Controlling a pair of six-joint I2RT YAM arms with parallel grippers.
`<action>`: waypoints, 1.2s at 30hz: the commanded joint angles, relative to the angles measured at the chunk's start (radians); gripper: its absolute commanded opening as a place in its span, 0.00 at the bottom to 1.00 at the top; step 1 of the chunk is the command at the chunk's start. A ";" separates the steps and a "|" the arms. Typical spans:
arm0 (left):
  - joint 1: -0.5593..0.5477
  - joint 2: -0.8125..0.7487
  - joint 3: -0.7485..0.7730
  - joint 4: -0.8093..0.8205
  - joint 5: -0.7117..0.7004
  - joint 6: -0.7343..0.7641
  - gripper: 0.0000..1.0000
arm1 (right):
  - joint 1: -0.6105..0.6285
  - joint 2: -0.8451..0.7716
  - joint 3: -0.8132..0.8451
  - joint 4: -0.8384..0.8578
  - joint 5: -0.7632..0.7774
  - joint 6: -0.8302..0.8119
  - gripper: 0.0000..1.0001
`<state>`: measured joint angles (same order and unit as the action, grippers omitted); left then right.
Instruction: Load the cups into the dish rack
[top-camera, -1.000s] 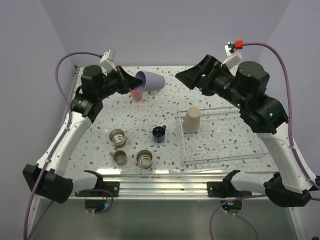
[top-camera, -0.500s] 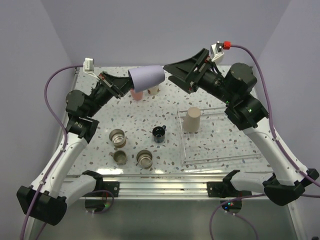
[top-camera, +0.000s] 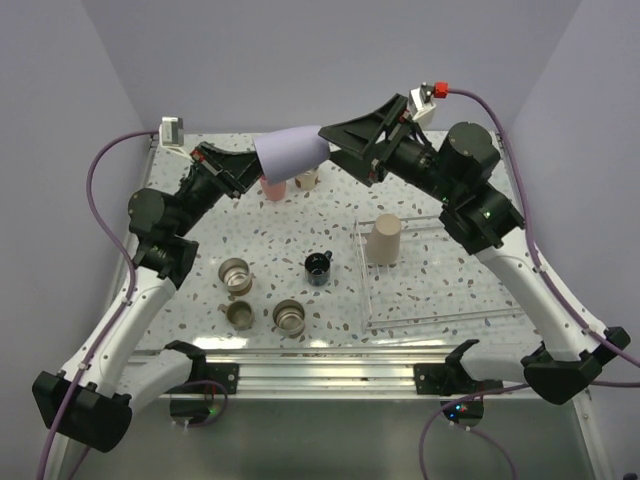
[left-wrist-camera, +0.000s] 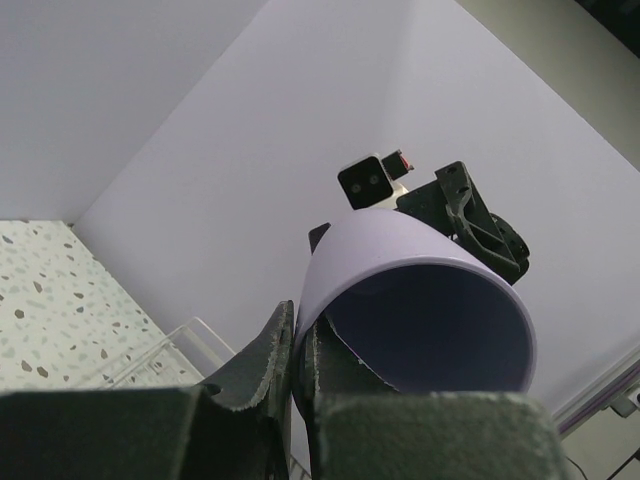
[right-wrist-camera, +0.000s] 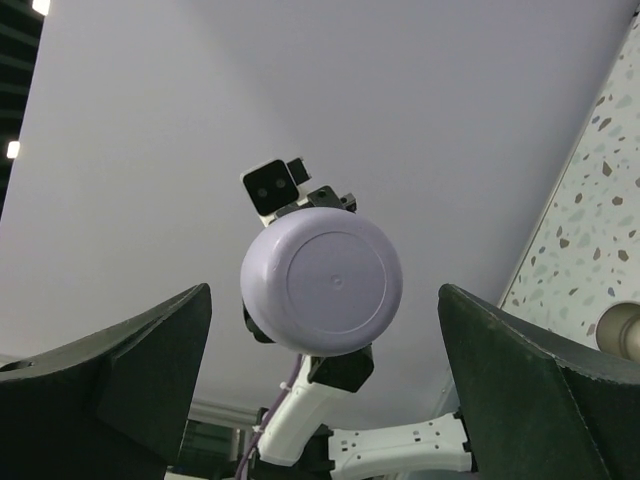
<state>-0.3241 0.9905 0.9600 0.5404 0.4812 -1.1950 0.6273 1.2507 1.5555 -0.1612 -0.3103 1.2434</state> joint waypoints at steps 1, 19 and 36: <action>-0.024 0.017 0.002 0.087 -0.026 -0.015 0.00 | 0.021 0.024 0.037 0.054 -0.029 0.014 0.98; -0.095 0.126 -0.006 0.151 -0.089 0.008 0.00 | 0.069 0.104 0.115 0.037 0.005 -0.004 0.31; -0.089 0.142 0.043 -0.100 -0.130 0.159 0.46 | 0.026 0.141 0.241 -0.151 0.054 -0.169 0.00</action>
<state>-0.4095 1.1294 0.9638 0.5426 0.3683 -1.1191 0.6716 1.4139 1.7214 -0.3031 -0.2707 1.1347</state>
